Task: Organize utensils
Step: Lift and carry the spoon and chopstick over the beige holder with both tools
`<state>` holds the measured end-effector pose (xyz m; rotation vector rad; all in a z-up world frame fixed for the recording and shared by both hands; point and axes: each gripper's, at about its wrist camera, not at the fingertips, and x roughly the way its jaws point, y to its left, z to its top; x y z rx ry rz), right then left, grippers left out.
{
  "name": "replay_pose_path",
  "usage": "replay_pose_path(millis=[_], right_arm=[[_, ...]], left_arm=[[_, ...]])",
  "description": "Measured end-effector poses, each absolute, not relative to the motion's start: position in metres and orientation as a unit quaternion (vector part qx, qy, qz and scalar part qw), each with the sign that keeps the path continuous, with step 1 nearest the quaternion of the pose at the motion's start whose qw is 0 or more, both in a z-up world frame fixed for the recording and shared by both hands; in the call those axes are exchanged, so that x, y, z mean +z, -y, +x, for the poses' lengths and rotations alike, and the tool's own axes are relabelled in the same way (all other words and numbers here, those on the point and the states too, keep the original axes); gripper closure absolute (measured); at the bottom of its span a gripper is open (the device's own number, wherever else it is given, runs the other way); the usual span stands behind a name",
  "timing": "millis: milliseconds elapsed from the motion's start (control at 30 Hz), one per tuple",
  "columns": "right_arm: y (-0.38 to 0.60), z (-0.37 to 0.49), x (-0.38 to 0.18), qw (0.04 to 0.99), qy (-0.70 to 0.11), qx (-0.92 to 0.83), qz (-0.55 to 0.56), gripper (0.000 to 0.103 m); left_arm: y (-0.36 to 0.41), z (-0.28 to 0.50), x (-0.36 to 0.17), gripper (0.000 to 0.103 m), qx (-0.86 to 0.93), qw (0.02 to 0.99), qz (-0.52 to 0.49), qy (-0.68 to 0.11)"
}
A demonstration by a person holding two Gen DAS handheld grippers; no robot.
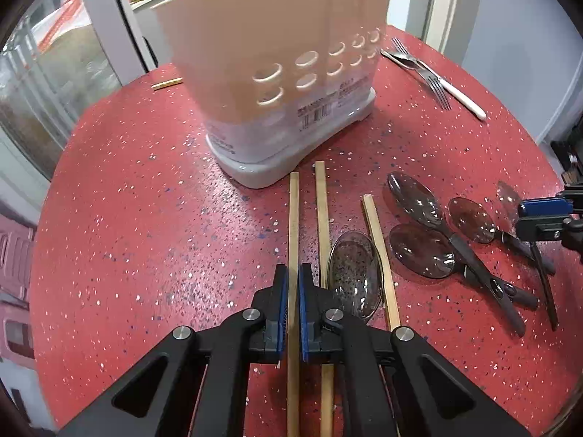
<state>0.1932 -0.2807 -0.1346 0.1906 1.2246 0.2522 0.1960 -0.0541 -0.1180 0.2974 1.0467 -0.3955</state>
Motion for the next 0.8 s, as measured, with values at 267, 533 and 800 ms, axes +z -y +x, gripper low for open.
replay_pose_path(millis=[267,533,800], right_arm=[[0.301,0.18,-0.114,0.832,-0.526,0.128,0.121,0.072],[0.294,0.17,-0.074,0.862,-0.464,0.157,0.133,0.073],[0.284,0.174,-0.032,0.884,-0.411,0.175,0.136,0.073]], left_arm=[[0.022,0.176,-0.094,0.074,-0.166,0.878,0.064,-0.445],[-0.004,0.156,-0.049,0.074,-0.148,0.915,0.002,-0.376],[-0.013,0.148,0.007,0.074,-0.146,0.936,-0.035,-0.318]])
